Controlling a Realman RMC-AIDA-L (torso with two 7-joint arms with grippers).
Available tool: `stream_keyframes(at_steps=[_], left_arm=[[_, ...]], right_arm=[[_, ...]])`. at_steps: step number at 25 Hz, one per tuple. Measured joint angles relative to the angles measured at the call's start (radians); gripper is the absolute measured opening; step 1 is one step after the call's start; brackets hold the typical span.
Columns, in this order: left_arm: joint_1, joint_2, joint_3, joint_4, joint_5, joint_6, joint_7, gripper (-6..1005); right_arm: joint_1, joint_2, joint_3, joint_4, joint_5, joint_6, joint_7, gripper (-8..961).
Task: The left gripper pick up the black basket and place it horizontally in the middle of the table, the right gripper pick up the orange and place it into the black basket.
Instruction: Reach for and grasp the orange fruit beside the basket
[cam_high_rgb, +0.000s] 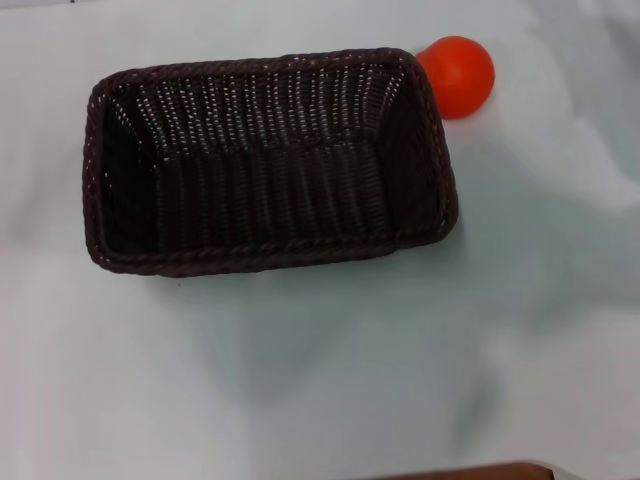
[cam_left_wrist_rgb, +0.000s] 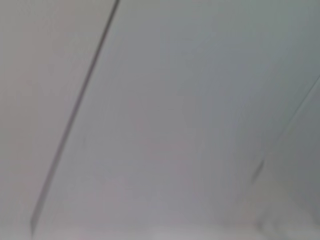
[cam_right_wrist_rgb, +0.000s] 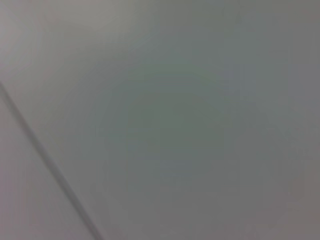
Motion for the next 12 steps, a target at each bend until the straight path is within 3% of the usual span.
stream_keyframes(at_steps=[3,4,6,8,11,12], left_arm=[[0.048,-0.003,0.003,0.095,-0.222,0.041,0.206,569],[0.064,0.0,0.002,0.206,-0.388,0.039,0.371,586],[0.067,0.001,0.001,0.257,-0.455,0.029,0.442,619],[0.07,0.002,0.0,0.339,-0.547,0.002,0.553,717],[0.066,0.002,-0.001,0.443,-0.644,-0.053,0.68,863],[0.064,0.002,-0.001,0.475,-0.673,-0.077,0.721,866]], right_arm=[[0.0,-0.061,-0.083,0.076,-0.156,-0.077,0.171,941],[0.0,-0.077,-0.101,0.098,-0.211,-0.093,0.224,941],[0.0,-0.119,-0.133,0.172,-0.381,-0.115,0.376,941],[-0.001,-0.159,-0.144,0.267,-0.585,-0.12,0.546,941],[0.005,-0.196,-0.142,0.4,-0.891,-0.088,0.798,942],[0.012,-0.207,-0.14,0.443,-1.002,-0.067,0.89,942]])
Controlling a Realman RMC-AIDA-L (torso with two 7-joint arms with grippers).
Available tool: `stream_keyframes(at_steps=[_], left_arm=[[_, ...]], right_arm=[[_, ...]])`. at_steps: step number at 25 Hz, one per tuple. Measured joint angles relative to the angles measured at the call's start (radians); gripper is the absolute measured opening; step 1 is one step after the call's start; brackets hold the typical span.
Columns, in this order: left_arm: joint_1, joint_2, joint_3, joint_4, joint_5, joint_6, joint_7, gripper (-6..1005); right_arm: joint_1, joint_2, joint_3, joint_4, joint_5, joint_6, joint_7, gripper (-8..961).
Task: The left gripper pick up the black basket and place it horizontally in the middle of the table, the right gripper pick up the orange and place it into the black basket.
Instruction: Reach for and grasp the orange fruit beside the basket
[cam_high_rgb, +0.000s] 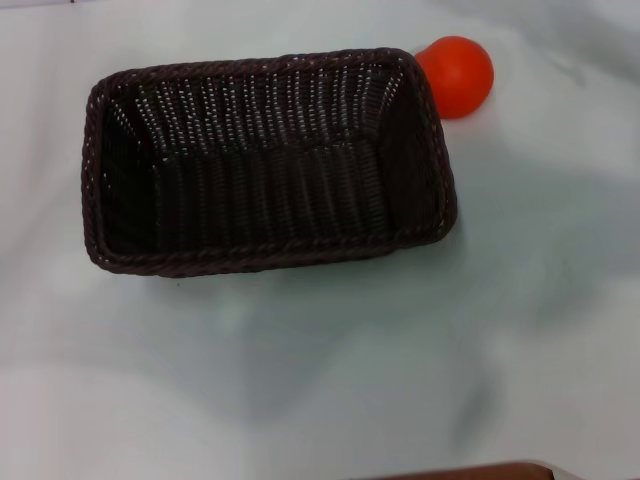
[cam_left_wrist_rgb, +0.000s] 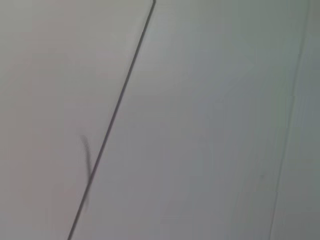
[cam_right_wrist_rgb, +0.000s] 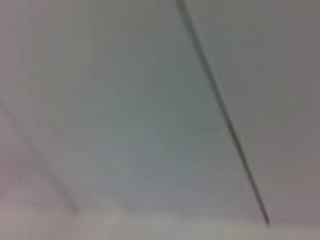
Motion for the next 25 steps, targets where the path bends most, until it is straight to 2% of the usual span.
stream_keyframes(at_steps=[3,5,7,9,17,25], left_arm=[[-0.004,0.0,0.005,0.057,-0.044,-0.048,0.076,876],[-0.004,-0.001,0.009,0.072,-0.051,-0.057,0.091,883],[-0.004,-0.002,0.01,0.084,-0.054,-0.065,0.094,883],[-0.004,-0.002,0.01,0.096,-0.057,-0.082,0.097,883],[-0.003,-0.003,0.011,0.106,-0.06,-0.113,0.099,881],[-0.005,-0.001,0.01,0.118,-0.061,-0.115,0.094,879]], right_arm=[[0.033,-0.016,0.008,0.108,-0.279,0.077,0.242,942],[0.071,-0.016,0.012,0.14,-0.439,0.12,0.345,940],[0.108,-0.01,0.011,0.148,-0.549,0.147,0.402,938],[0.138,0.006,0.005,0.145,-0.639,0.161,0.433,936],[0.203,0.08,0.003,0.061,-0.768,0.091,0.432,928],[0.228,0.123,-0.002,-0.008,-0.786,-0.013,0.414,919]])
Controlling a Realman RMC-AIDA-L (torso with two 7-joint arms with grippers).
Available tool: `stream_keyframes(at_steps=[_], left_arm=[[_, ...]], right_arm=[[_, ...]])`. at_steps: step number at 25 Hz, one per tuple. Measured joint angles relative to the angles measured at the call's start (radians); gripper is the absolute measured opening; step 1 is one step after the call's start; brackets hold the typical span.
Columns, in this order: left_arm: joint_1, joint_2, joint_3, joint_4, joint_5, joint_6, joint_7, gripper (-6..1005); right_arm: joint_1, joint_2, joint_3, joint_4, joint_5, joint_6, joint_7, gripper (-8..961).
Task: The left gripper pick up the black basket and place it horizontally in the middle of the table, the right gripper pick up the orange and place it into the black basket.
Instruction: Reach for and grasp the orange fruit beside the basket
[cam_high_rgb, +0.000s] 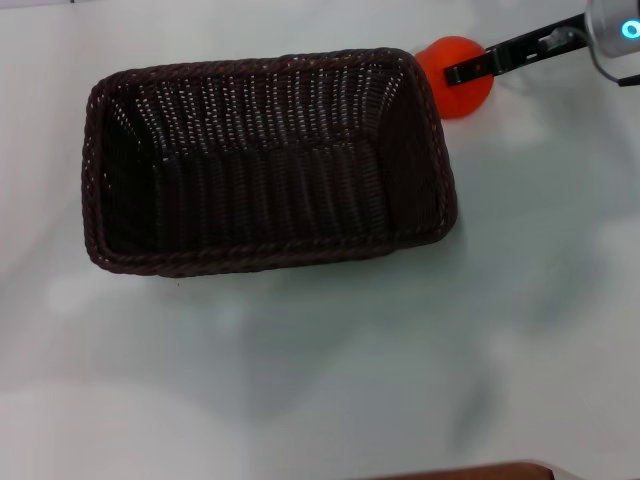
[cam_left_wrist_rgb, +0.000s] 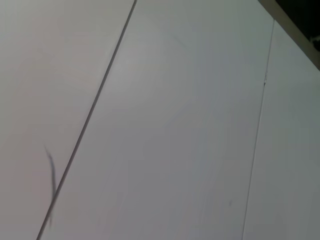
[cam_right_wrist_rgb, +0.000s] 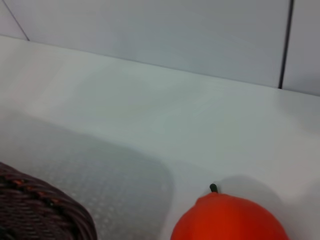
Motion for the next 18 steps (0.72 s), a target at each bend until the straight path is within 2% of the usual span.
stream_keyframes(at_steps=[4,8,12,18], left_arm=[[-0.006,0.001,0.0,0.005,-0.001,0.0,-0.001,877],[-0.011,0.002,-0.001,0.016,-0.001,0.0,-0.001,875],[-0.013,0.002,-0.001,0.02,-0.001,0.0,-0.002,874],[-0.015,0.002,-0.001,0.034,-0.001,0.001,-0.002,875]], right_arm=[[0.016,0.019,-0.008,-0.032,-0.016,-0.049,-0.008,915],[0.023,0.027,-0.012,-0.045,-0.024,-0.075,-0.015,911],[0.02,0.035,-0.007,-0.05,-0.021,-0.099,-0.031,711],[0.015,0.039,0.001,-0.051,-0.012,-0.112,-0.036,509]])
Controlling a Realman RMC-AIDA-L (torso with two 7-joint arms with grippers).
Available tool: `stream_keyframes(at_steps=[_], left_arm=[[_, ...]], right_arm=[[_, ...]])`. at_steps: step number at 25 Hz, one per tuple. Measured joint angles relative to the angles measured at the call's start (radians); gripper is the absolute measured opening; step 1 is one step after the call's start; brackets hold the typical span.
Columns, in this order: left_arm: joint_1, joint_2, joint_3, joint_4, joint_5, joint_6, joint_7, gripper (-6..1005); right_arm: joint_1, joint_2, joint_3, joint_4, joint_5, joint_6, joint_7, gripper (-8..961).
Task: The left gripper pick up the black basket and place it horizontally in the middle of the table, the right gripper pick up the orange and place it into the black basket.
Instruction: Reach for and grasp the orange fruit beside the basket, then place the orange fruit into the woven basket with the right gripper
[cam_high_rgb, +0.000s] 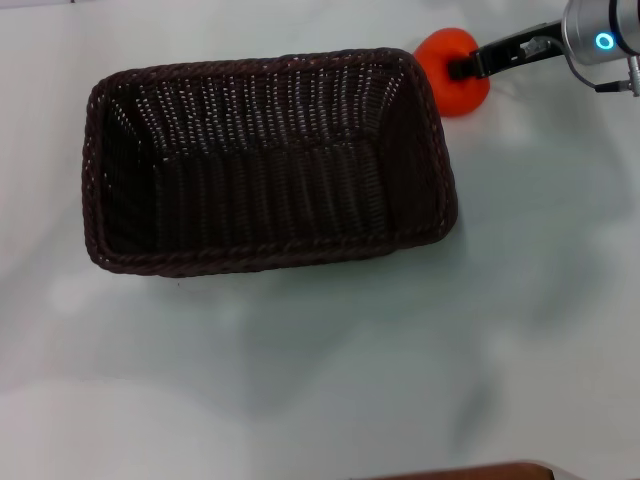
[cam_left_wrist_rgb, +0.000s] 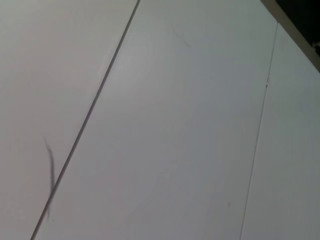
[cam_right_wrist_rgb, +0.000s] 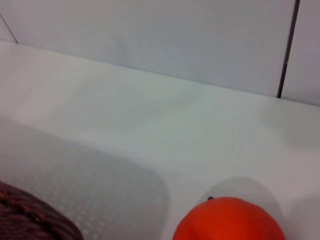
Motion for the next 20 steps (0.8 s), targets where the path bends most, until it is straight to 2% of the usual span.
stream_keyframes(at_steps=[7,11,13,16,18,20], left_arm=[[0.0,0.0,0.0,0.006,0.0,-0.01,-0.001,874],[0.004,0.0,-0.005,0.006,0.0,-0.022,-0.001,875],[0.007,0.0,-0.007,0.006,0.0,-0.024,-0.001,875],[0.01,0.0,-0.008,0.008,0.0,-0.025,-0.002,875],[0.011,0.0,-0.008,0.008,0.0,-0.025,-0.003,875],[0.011,0.0,-0.008,0.009,0.0,-0.025,-0.004,875]], right_arm=[[-0.028,0.002,0.086,0.003,0.1,0.002,-0.065,314],[-0.08,0.018,0.211,0.023,0.281,-0.004,-0.166,268],[-0.116,0.032,0.269,0.033,0.435,0.011,-0.268,259],[-0.161,0.049,0.323,0.029,0.666,0.102,-0.45,245],[-0.186,0.057,0.35,0.001,0.84,0.236,-0.611,236],[-0.196,0.06,0.357,-0.031,0.945,0.386,-0.743,227]])
